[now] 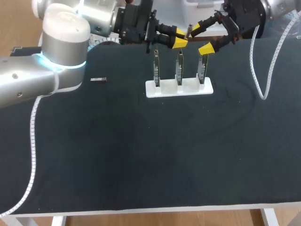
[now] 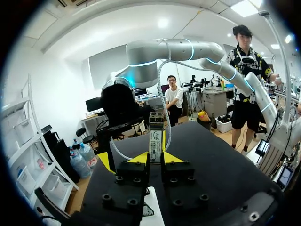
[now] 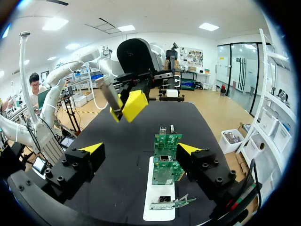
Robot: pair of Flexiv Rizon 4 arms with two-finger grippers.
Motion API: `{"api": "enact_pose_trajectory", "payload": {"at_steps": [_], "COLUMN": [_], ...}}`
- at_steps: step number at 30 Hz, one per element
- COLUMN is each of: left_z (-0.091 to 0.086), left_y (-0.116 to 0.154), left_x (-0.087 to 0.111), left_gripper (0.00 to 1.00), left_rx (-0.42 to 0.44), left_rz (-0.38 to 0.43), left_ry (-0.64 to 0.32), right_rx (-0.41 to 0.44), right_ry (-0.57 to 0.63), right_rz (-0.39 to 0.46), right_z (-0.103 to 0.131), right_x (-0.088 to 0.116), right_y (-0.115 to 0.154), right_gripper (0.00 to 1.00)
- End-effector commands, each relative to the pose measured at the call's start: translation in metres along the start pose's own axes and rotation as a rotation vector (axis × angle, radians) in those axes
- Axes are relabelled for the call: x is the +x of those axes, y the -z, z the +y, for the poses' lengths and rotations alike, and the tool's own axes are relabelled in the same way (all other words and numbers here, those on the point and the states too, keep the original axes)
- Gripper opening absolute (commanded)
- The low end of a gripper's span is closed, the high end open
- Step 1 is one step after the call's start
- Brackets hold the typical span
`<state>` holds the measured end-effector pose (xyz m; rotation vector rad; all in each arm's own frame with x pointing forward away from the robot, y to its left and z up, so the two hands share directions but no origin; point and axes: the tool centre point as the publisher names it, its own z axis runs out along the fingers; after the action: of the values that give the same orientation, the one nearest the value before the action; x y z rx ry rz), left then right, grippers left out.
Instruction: Pick up the optical module with the left hand, and insert it into the network port with the right hand.
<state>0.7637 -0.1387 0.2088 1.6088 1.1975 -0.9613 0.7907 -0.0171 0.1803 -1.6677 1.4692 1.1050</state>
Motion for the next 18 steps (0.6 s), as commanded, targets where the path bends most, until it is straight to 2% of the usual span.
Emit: {"api": "enact_pose_trajectory", "payload": {"at_steps": [1, 4, 9, 18], "left_z": [-0.008, -0.021, -0.031, -0.025], "left_y": [-0.010, -0.013, -0.013, -0.019], "left_x": [-0.010, -0.017, -0.019, -0.004], "left_gripper": [0.00, 0.00, 0.00, 0.00], "left_rx": [-0.026, -0.070, -0.119, -0.141], "left_rz": [0.033, 0.053, 0.063, 0.030], "left_ry": [0.010, 0.016, 0.014, -0.002], "right_rx": [0.003, 0.003, 0.003, 0.003], "right_ry": [0.000, 0.000, 0.000, 0.000], "right_rz": [0.001, 0.001, 0.001, 0.001], "right_z": [0.001, 0.001, 0.001, 0.001], "right_x": [0.000, 0.000, 0.000, 0.000], "right_y": [0.000, 0.000, 0.000, 0.000], "right_gripper": [1.00, 1.00, 1.00, 1.00]}}
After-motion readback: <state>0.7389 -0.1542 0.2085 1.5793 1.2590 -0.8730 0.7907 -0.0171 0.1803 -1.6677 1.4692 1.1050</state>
